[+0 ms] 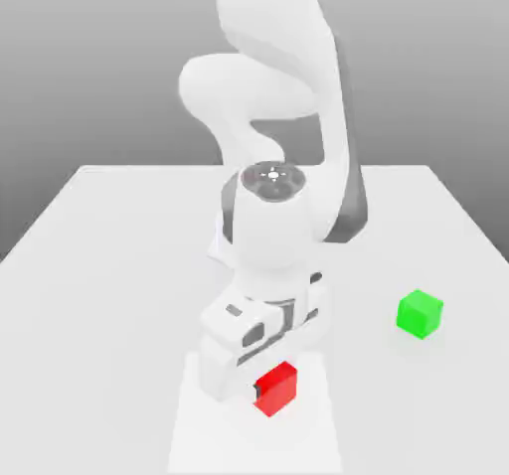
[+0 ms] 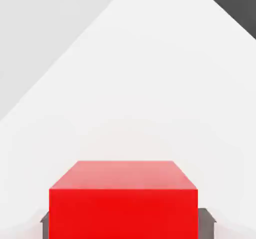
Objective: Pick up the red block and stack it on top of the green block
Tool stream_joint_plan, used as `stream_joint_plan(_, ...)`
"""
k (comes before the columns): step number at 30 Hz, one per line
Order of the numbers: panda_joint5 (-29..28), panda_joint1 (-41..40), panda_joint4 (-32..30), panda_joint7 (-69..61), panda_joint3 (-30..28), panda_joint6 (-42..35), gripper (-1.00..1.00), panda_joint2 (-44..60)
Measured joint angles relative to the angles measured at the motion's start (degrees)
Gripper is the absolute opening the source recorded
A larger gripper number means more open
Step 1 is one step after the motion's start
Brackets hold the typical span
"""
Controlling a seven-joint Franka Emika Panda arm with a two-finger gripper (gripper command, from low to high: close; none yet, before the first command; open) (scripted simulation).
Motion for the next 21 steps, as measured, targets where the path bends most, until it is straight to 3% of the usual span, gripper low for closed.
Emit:
stream_joint_plan(13, 0.7, -0.2, -1.9, -0.2, 1.2, -10.9, -1.0, -12.9)
stream_joint_plan(21, 2.6, 11.4, -4.6, 8.4, 9.9, -15.9, -1.0, -20.3)
